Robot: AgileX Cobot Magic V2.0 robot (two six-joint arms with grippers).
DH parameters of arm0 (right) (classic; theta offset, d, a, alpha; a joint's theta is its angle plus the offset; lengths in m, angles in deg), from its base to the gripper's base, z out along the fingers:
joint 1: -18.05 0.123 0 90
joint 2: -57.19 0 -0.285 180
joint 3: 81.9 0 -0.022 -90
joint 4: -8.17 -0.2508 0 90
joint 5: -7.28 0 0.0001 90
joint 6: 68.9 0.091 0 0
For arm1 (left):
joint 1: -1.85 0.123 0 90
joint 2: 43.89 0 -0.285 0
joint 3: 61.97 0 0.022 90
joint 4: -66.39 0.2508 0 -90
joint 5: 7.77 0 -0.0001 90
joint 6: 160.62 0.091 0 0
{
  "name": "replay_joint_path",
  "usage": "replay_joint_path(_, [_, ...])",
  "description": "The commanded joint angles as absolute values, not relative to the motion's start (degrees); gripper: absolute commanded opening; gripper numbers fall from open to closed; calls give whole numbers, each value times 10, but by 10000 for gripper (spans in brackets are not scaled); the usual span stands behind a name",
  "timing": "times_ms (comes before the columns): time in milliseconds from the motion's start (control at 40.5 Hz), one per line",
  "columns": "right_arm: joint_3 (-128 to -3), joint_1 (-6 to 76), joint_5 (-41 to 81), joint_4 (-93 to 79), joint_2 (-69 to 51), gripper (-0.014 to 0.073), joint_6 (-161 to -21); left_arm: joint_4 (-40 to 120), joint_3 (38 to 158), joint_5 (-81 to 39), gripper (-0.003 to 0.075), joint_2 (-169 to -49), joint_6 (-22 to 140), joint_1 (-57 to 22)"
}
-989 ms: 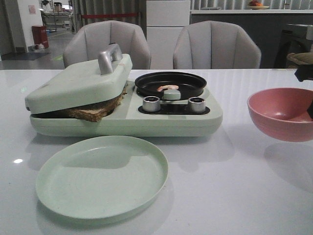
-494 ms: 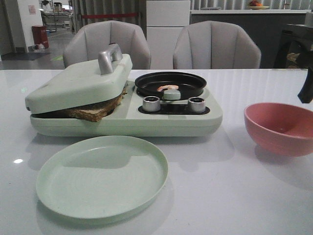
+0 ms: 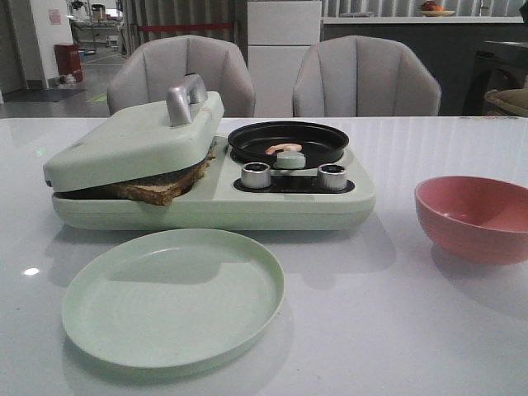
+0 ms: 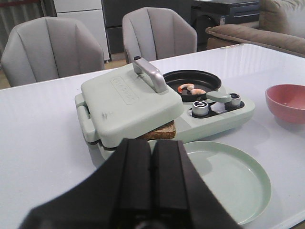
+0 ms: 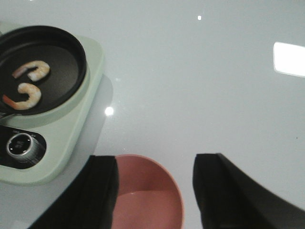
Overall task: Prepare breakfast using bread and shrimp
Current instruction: 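Open the right gripper and raise it away from the bowl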
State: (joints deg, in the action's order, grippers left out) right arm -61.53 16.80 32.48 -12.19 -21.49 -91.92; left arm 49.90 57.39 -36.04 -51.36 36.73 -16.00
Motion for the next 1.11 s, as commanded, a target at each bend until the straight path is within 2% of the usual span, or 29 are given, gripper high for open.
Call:
replay_joint_path(0, [-577, 189, 225, -142, -146, 471, -926, 488, 589, -312, 41, -507, 363, -165])
replay_joint_path(346, [-421, 295, 140, -143, 56, 471, -926, 488, 589, -312, 41, -507, 363, -165])
replay_joint_path(791, [-182, 295, 102, -144, 392, 471, -926, 488, 589, -312, 41, -507, 363, -165])
replay_joint_path(1087, [-134, 295, 107, -148, 450, 471, -926, 488, 589, -312, 41, -507, 363, -165])
